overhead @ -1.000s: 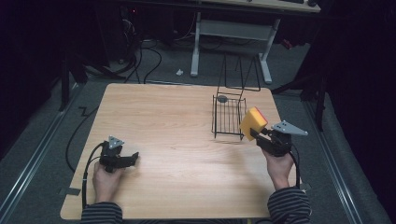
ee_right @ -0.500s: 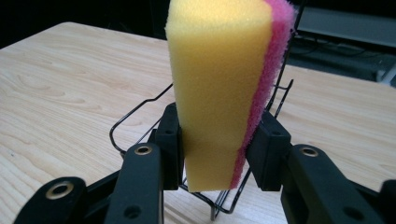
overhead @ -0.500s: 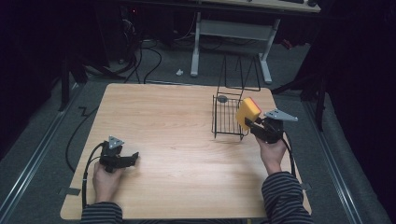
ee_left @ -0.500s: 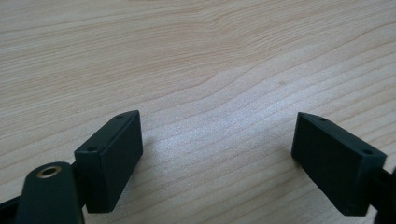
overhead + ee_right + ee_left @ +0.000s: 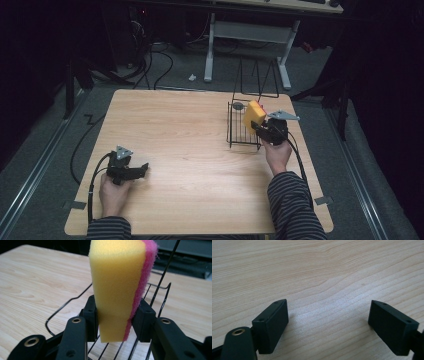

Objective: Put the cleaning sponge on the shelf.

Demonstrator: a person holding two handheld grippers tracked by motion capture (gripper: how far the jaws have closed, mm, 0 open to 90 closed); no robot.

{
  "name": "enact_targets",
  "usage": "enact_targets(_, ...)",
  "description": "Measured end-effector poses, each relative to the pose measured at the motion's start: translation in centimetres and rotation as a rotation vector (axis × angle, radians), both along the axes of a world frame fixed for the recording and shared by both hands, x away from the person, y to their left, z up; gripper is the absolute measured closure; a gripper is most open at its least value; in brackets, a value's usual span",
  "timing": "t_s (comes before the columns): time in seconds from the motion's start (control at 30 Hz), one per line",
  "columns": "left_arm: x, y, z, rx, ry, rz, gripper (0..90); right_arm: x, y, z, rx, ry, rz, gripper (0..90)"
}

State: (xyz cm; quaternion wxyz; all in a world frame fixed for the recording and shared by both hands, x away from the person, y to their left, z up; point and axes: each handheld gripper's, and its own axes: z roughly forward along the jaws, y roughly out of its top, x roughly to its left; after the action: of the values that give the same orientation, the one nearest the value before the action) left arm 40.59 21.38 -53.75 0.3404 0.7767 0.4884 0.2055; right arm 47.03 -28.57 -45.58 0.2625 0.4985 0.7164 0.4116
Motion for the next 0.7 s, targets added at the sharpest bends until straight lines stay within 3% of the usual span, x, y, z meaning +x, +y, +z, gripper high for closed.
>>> enact_targets(0.43, 0.0, 0.0, 0.0, 0.000, 0.000, 0.000, 17.0, 1.9, 1.8, -1.7, -0.059, 0.023, -0.003, 61.5)
enact_targets(0.7, 0.0, 0.0, 0.0, 0.000, 0.000, 0.000, 17.0, 2.0, 1.8, -2.1, -0.053, 0.030, -0.006, 61.0)
